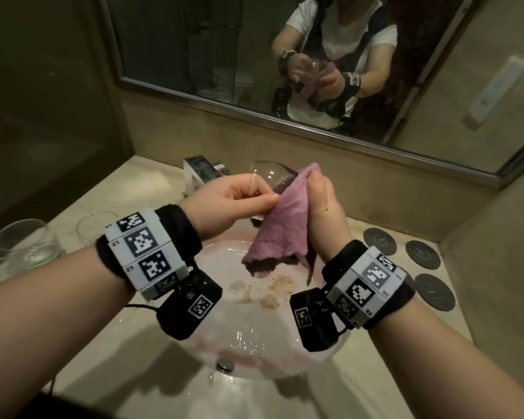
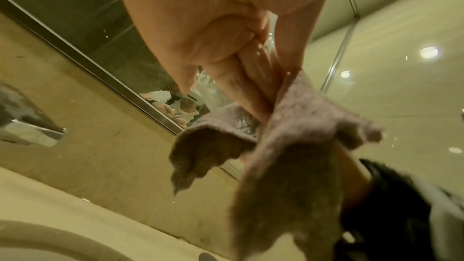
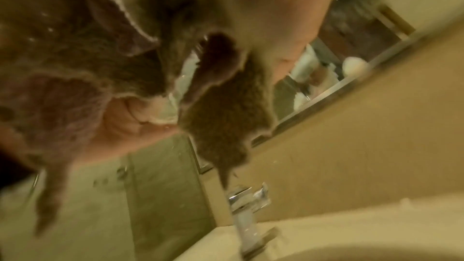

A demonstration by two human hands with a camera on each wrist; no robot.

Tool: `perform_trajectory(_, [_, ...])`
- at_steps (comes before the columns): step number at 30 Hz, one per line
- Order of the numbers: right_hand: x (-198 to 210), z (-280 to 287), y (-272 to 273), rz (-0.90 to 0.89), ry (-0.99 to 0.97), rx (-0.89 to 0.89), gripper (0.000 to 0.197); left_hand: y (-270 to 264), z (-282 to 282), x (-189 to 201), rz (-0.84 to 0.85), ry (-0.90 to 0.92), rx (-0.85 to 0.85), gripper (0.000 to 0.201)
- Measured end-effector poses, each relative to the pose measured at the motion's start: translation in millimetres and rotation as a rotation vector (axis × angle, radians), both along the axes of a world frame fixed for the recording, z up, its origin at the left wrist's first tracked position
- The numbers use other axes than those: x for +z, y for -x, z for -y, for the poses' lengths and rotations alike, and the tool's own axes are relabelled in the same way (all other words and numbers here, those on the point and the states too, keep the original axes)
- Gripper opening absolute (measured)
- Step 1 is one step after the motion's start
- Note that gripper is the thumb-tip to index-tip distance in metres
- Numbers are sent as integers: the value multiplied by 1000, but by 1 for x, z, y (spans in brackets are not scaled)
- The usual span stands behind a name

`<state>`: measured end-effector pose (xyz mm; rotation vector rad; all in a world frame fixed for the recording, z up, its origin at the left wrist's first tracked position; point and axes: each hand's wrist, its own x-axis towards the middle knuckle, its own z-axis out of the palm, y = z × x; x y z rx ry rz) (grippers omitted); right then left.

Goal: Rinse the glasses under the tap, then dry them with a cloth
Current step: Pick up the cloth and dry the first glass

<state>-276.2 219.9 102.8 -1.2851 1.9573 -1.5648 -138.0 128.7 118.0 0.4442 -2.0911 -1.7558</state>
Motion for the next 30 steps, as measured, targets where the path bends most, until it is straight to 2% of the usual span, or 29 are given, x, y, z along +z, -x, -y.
perform_trajectory(2, [3,-4,0,-183,-4,-21,55,-4,4,3,33,-109,-63,23])
perform_trajectory(4, [6,-7,2,-365,-17,19,54,-7,6,8,62,-382,-101,35])
perform_trajectory(5, [6,-8,2,-420,-22,34,56,-9,6,10,61,-509,-93,36])
perform_trajectory(7, [5,-9,2,-438,-12,40,53,-9,5,11,21,-620,-95,41])
perform_trajectory(9, [7,-11,0,-449,9,41,53,-8,2,10,-17,-622,-79,45])
perform_trajectory(11, [11,-11,-2,-407,-42,72,52,-9,0,8,-33,-575,-41,39])
perform_trajectory(15, [8,-7,25,-45,-200,31,32,-15,6,-2,-5,-516,-58,43])
perform_trajectory(17, [10,-9,41,21,-325,-5,28,-20,10,-8,9,-520,-38,33])
perform_trajectory(20, [25,-14,52,-139,-567,-225,57,-24,8,-15,53,-473,-13,27])
perform_trajectory(22, [25,-10,56,-215,-585,-286,72,-25,4,-16,82,-477,-14,27])
perform_trajectory(24, [24,-4,47,-238,-576,-291,77,-24,1,-18,108,-500,-17,28])
perform_trajectory(27, [22,-3,14,-183,-468,-205,67,-21,-1,-22,113,-515,16,25])
perform_trajectory(30, [12,-11,-25,101,-412,145,57,-18,-1,-23,88,-455,73,15])
